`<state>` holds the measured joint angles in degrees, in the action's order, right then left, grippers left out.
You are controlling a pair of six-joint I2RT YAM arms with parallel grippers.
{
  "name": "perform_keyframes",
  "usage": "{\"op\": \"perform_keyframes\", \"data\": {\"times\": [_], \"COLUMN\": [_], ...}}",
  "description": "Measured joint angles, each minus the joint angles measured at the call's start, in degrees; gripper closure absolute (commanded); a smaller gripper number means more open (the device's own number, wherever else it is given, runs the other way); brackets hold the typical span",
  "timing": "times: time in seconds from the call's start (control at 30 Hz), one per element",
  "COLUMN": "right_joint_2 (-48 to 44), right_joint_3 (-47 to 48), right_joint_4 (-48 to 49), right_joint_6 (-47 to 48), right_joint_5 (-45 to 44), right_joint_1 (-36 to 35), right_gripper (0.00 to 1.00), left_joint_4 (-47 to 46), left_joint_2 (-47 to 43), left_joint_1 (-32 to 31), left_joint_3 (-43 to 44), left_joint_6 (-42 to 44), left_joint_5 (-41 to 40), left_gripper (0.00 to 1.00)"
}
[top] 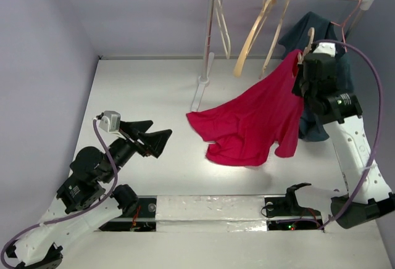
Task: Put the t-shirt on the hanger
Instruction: Place the hanger at the clothesline.
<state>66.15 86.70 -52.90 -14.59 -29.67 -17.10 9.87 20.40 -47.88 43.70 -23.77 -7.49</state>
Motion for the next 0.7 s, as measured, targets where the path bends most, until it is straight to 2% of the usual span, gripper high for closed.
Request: {"op": "perform_keyframes", "data": {"times": [0.2,0.5,0.7], "right_joint_2": [2.2,-0.5,1.7], "right_joint_3": [3.3,3.0,5.6], "right_joint_4": [7.5,18.3,20.8], "right_joint_6": [5.0,10.9,13.8], "right_joint_5": [3.7,6.4,5.9], "right_joint_1": [5.8,6.3,6.7], "right_gripper": [1.00,1.00,1.00], "left_joint_4": [3.2,4.7,6.0], "left_joint_2": [-5.0,-5.8,-4.6], "left_joint_1": [0.0,0.0,0.0], "left_joint_3": [-1.0,-1.3,-1.4], "left_joint_6": [1.8,2.7,2.8], "left_joint_5": [-1.0,-1.9,-2.3], "left_gripper": [0.01,0.01,0.01]}}
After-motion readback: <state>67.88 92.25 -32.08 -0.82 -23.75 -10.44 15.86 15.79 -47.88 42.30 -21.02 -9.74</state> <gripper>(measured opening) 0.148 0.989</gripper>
